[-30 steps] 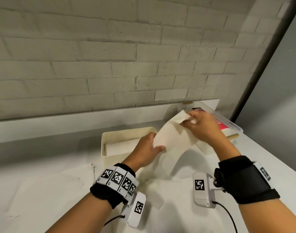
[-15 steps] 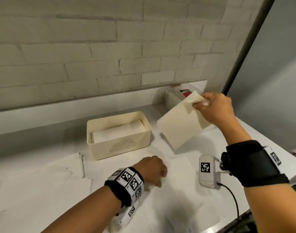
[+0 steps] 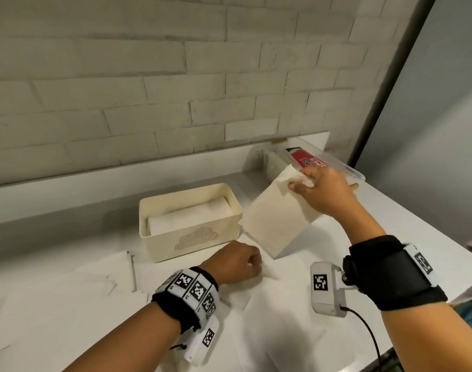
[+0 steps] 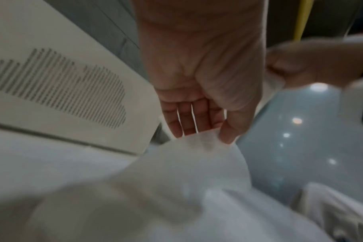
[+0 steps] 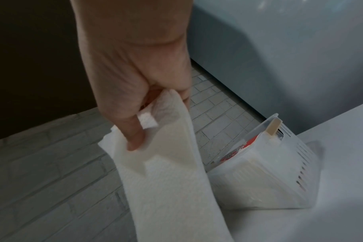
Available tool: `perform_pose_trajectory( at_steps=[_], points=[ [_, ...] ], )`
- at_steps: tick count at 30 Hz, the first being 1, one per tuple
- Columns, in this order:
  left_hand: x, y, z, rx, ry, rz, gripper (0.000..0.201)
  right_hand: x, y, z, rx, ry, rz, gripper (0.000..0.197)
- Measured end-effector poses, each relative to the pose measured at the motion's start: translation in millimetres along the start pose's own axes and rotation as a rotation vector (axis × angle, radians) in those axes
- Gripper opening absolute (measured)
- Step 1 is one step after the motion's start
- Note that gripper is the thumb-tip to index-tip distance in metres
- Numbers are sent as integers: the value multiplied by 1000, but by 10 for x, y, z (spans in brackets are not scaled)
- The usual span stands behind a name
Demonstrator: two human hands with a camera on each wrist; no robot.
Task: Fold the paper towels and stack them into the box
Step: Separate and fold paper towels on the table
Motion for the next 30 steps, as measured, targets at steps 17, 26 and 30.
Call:
perform_pose_trajectory(
  at_steps=[17, 26, 30],
  points=[
    [-68, 1354, 234, -651, -58, 583, 20, 86, -345, -379, 481, 143, -258, 25],
    [-52, 1457, 201, -561, -85, 654, 17, 37, -383, -379, 591, 138, -368, 34],
    [8, 1399, 167, -759, -43, 542, 16, 52, -413, -373, 605, 125, -404, 27]
  ],
)
Point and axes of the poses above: each hand's wrist, its own x-axis towards the middle knuckle, its own y-axis out of the back of the hand, z = x × y, the point moved 6 cm from there along x, towards the middle knuckle, and after that the axes turned 1 degree about z, right-handed, at the moved point
